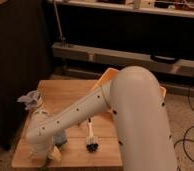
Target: Place pepper in table surface
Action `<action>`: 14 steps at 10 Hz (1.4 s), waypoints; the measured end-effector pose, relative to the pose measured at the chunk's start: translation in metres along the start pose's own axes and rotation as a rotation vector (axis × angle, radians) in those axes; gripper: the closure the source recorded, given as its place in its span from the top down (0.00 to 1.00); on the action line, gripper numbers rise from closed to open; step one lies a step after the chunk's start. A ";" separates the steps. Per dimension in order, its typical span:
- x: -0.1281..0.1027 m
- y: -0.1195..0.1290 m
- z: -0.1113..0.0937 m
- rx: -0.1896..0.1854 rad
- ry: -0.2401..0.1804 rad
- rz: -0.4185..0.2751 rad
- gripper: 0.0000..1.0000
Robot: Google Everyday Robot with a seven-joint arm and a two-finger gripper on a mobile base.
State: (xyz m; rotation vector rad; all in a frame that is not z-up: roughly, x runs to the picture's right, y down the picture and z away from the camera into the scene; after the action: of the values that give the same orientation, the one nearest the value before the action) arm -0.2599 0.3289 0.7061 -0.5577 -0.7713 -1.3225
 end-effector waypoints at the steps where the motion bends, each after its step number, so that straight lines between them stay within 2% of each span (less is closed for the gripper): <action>1: 0.001 0.000 0.001 -0.003 -0.001 0.002 0.80; 10: -0.004 -0.007 0.013 -0.064 0.020 0.001 0.80; 12: -0.006 -0.007 0.015 -0.070 0.021 -0.006 0.67; 14: -0.009 -0.009 0.017 -0.053 0.009 -0.040 0.48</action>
State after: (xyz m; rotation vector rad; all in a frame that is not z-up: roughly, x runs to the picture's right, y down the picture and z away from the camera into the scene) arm -0.2725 0.3456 0.7098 -0.5806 -0.7455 -1.3846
